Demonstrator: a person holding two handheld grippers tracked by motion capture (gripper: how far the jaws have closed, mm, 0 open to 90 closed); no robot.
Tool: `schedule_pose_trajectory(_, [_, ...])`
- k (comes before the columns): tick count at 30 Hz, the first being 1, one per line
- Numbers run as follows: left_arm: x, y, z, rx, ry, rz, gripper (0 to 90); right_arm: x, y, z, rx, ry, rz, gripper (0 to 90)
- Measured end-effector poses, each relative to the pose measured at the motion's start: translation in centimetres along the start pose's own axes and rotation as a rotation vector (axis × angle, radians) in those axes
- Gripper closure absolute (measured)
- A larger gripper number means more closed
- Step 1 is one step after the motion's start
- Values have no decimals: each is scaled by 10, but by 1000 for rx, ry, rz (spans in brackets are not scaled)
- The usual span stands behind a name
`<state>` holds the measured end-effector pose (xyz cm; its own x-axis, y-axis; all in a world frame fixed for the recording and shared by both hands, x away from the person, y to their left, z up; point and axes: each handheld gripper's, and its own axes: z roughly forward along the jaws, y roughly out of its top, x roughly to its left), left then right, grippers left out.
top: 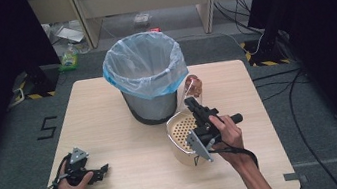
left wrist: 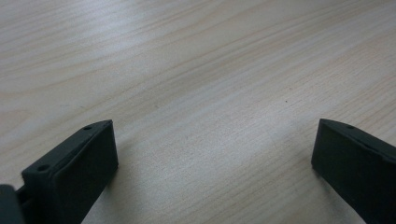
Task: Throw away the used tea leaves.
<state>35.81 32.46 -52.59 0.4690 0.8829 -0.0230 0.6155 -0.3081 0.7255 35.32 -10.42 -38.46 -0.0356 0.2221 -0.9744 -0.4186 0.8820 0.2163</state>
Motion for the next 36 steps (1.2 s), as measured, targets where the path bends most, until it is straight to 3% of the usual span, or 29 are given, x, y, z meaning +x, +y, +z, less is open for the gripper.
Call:
schedule_pose_trajectory(2, [0,0,0,0,0,0,0,4,0,0,-1,-8,-18,874])
schedule_pose_trajectory(3, [0,0,0,0,0,0,0,6,2,-1,-10,-23,-54,875])
schedule_pose_trajectory(4, [0,0,0,0,0,0,0,11,5,-2,-16,-55,-132,875])
schedule_pose_trajectory(15, [0,0,0,-1,0,-1,0,27,-1,0,17,-95,-288,875])
schedule_pose_trajectory(17, [0,0,0,-1,0,-1,0,27,0,-1,-2,-111,-276,877])
schedule_pose_trajectory(20, [0,0,0,0,0,-1,0,33,-2,1,5,-92,-290,877])
schedule_pose_trajectory(31, [0,0,0,0,0,0,0,27,2,-1,-11,-122,-292,876])
schedule_pose_trajectory(36, [0,0,0,0,0,0,0,23,2,-3,-20,-133,-268,876])
